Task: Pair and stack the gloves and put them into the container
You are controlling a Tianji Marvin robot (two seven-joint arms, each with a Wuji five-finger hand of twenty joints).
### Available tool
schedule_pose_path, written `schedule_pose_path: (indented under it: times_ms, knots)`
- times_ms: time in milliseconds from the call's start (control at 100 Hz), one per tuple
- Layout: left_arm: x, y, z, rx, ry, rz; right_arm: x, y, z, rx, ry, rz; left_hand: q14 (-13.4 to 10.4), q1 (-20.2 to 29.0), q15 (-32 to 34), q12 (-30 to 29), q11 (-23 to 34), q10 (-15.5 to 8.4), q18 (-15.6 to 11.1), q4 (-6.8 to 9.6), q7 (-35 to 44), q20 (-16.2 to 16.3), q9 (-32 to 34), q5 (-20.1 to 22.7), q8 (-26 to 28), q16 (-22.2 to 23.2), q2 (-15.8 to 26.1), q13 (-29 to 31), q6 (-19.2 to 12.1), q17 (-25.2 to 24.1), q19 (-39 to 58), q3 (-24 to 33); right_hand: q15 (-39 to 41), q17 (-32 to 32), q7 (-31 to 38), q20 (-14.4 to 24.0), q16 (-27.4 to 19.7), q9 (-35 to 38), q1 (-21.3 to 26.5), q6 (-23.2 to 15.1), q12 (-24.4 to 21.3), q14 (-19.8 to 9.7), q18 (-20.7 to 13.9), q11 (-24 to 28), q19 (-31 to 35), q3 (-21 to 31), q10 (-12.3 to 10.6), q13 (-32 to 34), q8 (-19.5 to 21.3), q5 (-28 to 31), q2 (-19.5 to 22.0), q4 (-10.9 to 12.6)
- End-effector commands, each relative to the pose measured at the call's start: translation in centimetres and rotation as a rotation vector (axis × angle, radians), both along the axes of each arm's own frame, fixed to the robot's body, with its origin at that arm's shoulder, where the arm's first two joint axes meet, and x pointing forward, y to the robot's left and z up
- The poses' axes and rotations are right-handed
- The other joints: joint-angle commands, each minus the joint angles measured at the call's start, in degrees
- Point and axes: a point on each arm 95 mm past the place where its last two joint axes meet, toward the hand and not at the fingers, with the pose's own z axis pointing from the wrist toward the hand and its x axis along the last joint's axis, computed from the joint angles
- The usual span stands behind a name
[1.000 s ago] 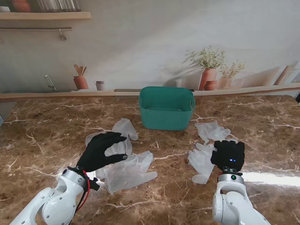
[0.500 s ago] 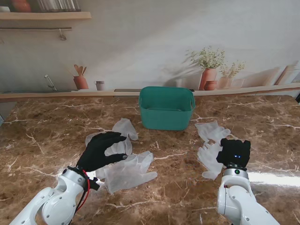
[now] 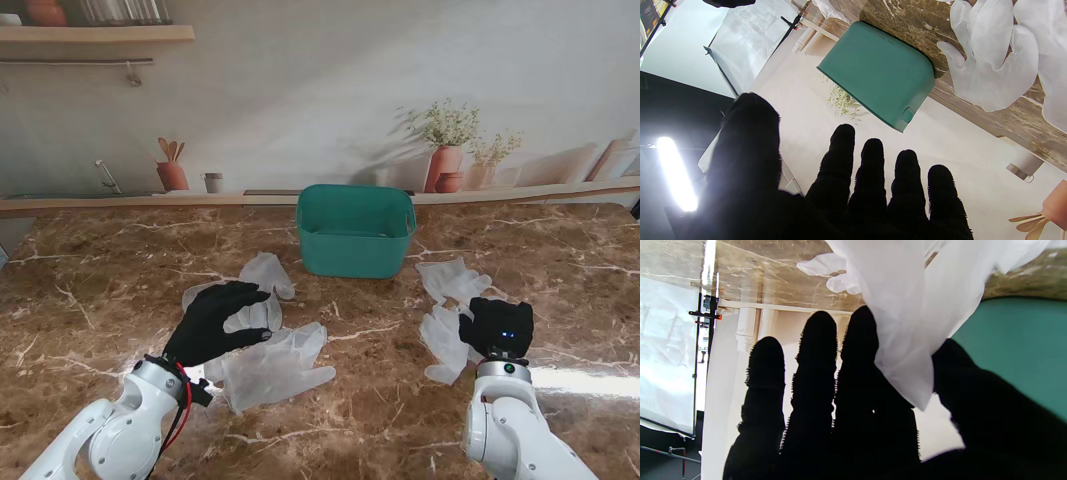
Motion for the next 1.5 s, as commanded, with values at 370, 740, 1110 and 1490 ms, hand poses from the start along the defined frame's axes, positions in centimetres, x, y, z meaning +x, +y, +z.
schedule_pose_path:
  times_ms: [370, 740, 1110, 1490]
  knots:
    - [-0.2, 0.0, -0.2, -0.011, 0.005, 0.008, 0.3, -1.0, 1.4, 0.126, -0.034, -0.029, -2.78, 0.68, -1.48, -0.88, -1.66, -0.57, -3.07, 1.57, 0.33, -0.94, -1.73, -0.76, -0.72, -0.61, 3.83, -2.76, -1.01, -0.26, -3.32, -2.12, -3.16, -5.53, -4.83, 1.39, -0.46, -5.60, 4.34, 4.12, -3.36, 1.93, 0.09, -2.19, -1.53, -3.27, 2.45, -6.22, 2.51, -2.61, 5.67, 0.20]
    - [0.1, 0.1, 0.0, -0.008, 0.002, 0.011, 1.2, -1.0, 4.3, 0.042, -0.168, 0.054, -2.65, 1.02, -1.48, -0.88, -1.62, -0.47, -2.87, 1.59, 0.41, -0.42, -1.64, -0.57, -0.69, -0.58, 3.57, -2.71, -1.00, -0.17, -3.72, -2.10, 1.29, -1.33, 6.18, 2.06, 0.55, -1.91, 10.48, -1.67, 3.29, 0.03, 0.47, 1.03, 2.72, -0.36, 0.69, -1.85, 9.74, -3.27, -4.85, -1.39]
    - [0.9, -0.1, 0.9, -0.034, -0.007, 0.004, 1.6, 2.4, 10.6, 0.120, -0.340, 0.424, -2.29, 4.45, -0.90, -0.64, -1.13, -0.38, -2.59, 1.79, 0.67, 1.01, -0.73, -0.04, -0.58, -0.35, 3.16, -1.68, -0.99, 0.30, -1.64, -0.71, 0.93, -1.57, 5.32, 1.94, 0.37, -2.93, 9.94, -4.00, 3.25, -0.81, -0.18, 0.77, 2.56, -1.53, -0.41, -2.39, 11.13, -3.97, -2.99, -1.46]
    - [0.8, -1.0, 1.8, -0.002, -0.055, -0.102, 1.1, 7.9, 11.3, 0.341, -0.356, 0.606, 1.24, -5.44, 0.81, 0.20, 0.23, 0.18, 0.67, -0.81, 3.40, 4.30, 2.00, 0.98, 0.92, 1.44, -7.94, 0.22, -2.69, -1.05, 4.54, 23.78, 1.32, -0.87, 5.10, 2.34, 0.69, -2.01, 9.23, -3.30, 2.79, -0.23, 0.55, 0.78, 3.21, -0.69, 0.15, -1.29, 11.27, -3.37, -3.34, -1.59]
